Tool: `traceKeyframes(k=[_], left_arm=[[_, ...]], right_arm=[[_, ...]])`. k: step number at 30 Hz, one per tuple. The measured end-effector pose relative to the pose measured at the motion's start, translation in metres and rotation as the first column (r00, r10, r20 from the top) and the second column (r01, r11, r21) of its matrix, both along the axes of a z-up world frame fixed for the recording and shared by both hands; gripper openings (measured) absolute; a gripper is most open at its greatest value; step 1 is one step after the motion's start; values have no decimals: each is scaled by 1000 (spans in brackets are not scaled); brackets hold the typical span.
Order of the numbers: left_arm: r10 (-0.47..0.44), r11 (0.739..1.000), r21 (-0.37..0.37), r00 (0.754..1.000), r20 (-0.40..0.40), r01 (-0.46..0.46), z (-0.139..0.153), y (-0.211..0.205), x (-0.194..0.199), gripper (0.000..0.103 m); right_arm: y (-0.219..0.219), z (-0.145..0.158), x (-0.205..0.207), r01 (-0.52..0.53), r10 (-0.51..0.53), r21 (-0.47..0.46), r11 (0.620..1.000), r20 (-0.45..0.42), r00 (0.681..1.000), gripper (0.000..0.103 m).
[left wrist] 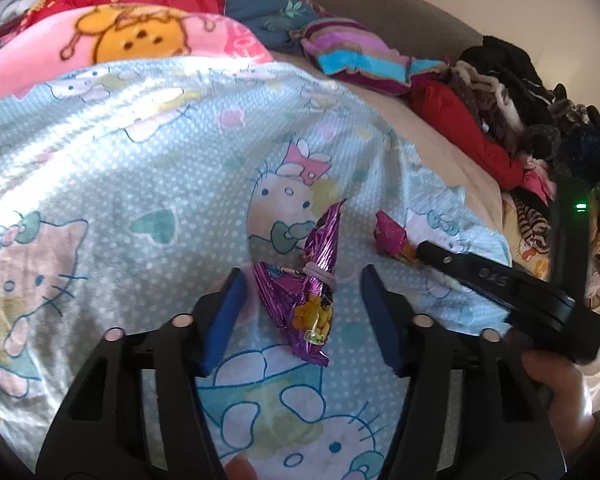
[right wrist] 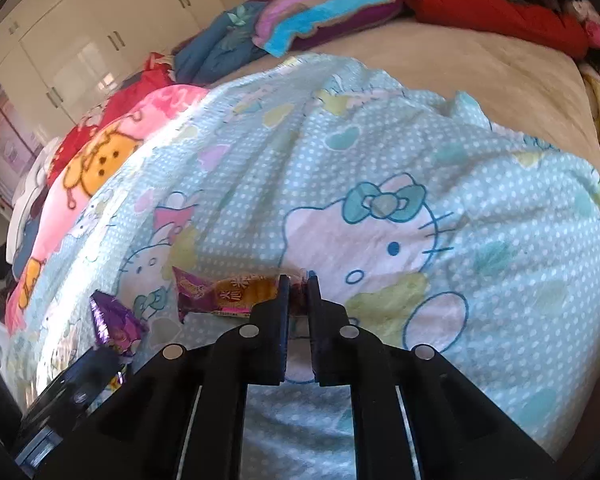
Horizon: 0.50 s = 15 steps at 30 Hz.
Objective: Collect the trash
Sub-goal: 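Grasp the purple wrapper with the left tool while the right tool grasps the orange wrapper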
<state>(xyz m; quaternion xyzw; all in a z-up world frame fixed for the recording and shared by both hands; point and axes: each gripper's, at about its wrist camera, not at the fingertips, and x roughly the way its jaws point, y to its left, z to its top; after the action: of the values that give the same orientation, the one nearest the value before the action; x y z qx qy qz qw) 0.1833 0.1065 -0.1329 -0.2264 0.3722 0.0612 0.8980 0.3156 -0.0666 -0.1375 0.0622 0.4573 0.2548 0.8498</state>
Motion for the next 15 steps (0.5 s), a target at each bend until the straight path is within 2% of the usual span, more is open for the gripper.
traceKeyframes(k=[3,8,15], left_arm=[[-5,1000,4,1000,-20,5,-6,-1,4,27],[-8,1000,10,1000,0,8,-1,-3,-1,22],[-64,998,29,996,61,63,26,-25,-9,22]], right_arm=[[-6,12,-14,-7,7,-3,1000,56,998,7],[-29,32,-36,27,-31,37,999,115,993,7],[-78,58,-62,98,-113,107,989,140,984,7]])
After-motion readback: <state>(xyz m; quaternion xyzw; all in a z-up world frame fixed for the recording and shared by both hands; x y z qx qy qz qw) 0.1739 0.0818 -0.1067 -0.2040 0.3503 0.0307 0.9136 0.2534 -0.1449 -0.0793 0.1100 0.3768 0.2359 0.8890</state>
